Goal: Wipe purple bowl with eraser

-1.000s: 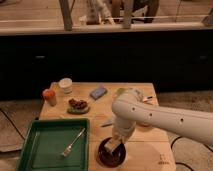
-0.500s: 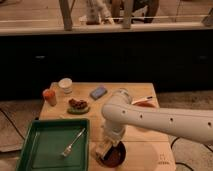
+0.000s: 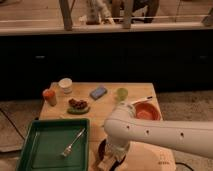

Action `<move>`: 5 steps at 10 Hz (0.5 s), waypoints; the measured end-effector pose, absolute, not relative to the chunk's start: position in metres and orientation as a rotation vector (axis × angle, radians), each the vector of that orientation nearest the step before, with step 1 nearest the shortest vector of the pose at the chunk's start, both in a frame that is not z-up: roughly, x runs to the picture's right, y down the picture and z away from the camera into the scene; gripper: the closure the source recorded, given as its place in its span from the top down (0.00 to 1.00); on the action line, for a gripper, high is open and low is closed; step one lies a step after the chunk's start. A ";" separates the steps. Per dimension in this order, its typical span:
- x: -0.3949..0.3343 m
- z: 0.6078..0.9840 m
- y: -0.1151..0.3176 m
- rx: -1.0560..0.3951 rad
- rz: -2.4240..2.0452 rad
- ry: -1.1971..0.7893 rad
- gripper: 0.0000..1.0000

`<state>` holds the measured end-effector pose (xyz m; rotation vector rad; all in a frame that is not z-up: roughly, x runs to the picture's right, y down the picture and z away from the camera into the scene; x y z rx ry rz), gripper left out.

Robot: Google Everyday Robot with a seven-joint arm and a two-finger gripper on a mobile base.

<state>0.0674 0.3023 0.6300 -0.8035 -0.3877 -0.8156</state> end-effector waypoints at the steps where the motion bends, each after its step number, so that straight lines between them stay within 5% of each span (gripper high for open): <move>1: 0.080 0.632 0.301 -0.815 -0.796 -0.364 0.05; 5: 0.104 0.653 0.268 -0.816 -0.756 -0.284 0.05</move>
